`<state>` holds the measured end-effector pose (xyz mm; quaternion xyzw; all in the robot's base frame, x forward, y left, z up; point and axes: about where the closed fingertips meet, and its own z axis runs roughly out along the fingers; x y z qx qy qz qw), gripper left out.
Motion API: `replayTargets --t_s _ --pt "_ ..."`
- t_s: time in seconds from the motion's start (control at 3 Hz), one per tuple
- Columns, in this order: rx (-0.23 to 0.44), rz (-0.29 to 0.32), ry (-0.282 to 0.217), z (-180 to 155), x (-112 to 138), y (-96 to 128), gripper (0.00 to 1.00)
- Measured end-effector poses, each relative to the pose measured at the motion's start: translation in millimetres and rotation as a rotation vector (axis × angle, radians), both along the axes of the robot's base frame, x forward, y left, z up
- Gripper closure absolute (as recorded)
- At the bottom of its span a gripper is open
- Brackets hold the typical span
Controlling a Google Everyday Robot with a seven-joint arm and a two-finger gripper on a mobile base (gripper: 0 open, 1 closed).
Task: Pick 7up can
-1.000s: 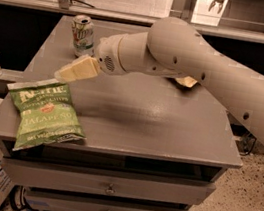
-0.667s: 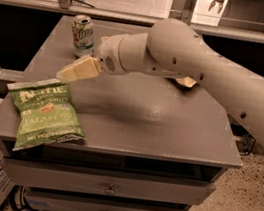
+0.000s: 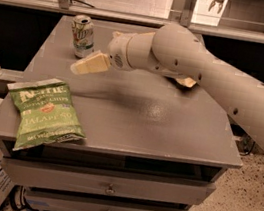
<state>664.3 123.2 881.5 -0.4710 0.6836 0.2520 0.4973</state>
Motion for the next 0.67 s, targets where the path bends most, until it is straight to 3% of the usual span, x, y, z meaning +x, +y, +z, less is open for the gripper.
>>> replayTargets --t_s 0.67 --pt "0.037 -0.045 -0.044 -11 48 11 0.00"
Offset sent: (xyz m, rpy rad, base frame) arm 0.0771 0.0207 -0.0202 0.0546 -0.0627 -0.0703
